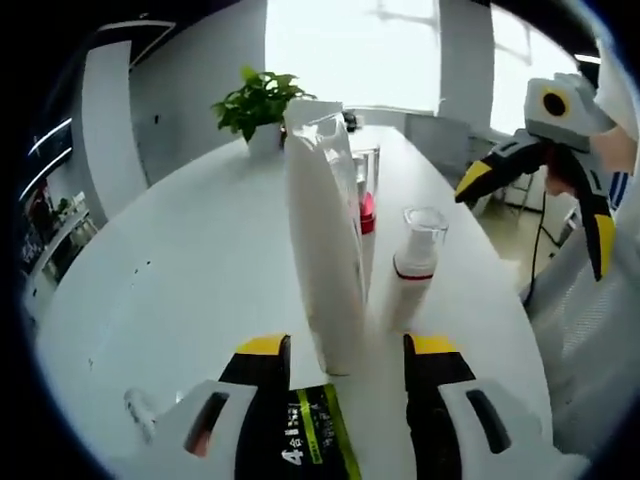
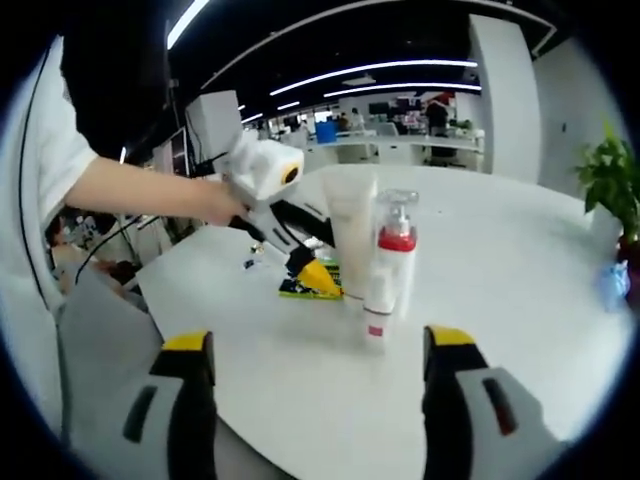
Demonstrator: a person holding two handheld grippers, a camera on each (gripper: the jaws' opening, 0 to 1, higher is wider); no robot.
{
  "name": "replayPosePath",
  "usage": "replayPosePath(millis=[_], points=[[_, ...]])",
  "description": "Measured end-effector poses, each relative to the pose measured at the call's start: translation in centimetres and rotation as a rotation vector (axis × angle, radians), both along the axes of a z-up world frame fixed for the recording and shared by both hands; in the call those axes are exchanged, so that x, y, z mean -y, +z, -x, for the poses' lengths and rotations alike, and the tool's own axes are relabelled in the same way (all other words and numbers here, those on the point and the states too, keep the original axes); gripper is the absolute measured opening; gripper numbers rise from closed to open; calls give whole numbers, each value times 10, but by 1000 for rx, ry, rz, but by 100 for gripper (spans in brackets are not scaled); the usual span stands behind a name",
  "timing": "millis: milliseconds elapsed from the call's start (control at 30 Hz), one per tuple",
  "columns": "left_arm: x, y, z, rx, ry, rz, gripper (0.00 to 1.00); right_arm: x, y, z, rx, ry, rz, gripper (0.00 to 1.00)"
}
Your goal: Arrange the skincare products in the storage area until every visible bottle or jar stands upright without overlapping.
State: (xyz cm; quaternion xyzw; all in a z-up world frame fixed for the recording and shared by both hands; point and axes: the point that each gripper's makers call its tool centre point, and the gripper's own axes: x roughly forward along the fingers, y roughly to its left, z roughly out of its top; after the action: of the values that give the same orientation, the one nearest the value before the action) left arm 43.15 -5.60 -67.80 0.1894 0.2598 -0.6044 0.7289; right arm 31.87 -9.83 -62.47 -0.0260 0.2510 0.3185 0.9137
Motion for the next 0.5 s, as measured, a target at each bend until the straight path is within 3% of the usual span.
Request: replayPosePath(millis=[133,333,500], points=[[-11,0,8,-35,72,17,61,3,2,1,3,-9,5,87],[-35,-11,31,-86,132,-2,63,4,2,4,-1,-15,6,88],[-53,-9,45,-110,189,12,66,1,2,5,2,-17,10,88]])
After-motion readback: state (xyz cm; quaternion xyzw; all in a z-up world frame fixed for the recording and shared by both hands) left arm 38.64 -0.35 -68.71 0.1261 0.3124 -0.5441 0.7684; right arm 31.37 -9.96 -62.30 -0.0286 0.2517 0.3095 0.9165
